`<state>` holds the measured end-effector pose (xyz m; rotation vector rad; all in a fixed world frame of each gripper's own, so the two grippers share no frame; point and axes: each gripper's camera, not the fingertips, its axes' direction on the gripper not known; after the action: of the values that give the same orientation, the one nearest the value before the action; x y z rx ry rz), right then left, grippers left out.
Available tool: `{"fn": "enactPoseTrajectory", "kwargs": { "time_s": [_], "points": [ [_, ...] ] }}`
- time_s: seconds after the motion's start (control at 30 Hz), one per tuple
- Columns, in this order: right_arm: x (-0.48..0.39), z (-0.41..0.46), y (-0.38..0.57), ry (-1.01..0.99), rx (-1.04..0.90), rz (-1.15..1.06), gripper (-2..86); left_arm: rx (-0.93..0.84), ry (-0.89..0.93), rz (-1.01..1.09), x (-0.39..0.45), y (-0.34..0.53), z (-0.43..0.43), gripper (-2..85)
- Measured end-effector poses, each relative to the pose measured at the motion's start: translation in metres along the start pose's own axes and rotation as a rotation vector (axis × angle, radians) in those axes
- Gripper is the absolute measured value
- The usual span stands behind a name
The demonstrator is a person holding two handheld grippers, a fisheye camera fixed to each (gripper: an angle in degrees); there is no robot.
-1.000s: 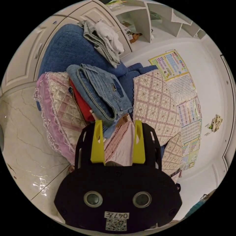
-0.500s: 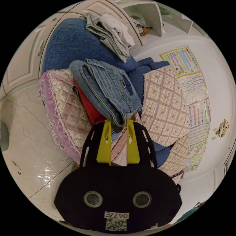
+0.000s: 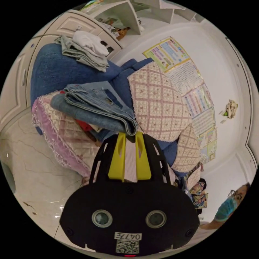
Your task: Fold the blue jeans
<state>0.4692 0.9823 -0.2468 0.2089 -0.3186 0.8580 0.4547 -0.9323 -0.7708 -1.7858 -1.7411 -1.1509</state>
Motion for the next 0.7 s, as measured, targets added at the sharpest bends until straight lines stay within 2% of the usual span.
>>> {"fn": "enactPoseTrajectory", "kwargs": {
  "time_s": [0.13, 0.27, 0.43, 0.6, 0.7],
  "points": [
    [-0.059, 0.067, -0.018, -0.137, -0.142, -0.159, 6.9, -0.022, 0.064, -0.062, -0.037, 0.039, -0.011, 5.7],
    [-0.129, 0.181, -0.062, -0.396, -0.208, -0.226, 10.4, 0.007, 0.189, -0.107, -0.058, 0.06, -0.016, 5.7],
    [-0.178, 0.332, -0.103, -0.422, -0.359, -0.259, 13.9, -0.011, 0.209, -0.047, -0.052, 0.061, -0.032, 5.9],
    [-0.197, 0.454, -0.112, -0.461, -0.47, -0.12, 13.9, -0.018, 0.248, -0.026, -0.048, 0.073, -0.044, 5.8],
    [-0.213, 0.504, -0.099, -0.553, -0.525, -0.011, 9.4, -0.014, 0.284, -0.032, -0.04, 0.081, -0.042, 5.7]
  ]
}}
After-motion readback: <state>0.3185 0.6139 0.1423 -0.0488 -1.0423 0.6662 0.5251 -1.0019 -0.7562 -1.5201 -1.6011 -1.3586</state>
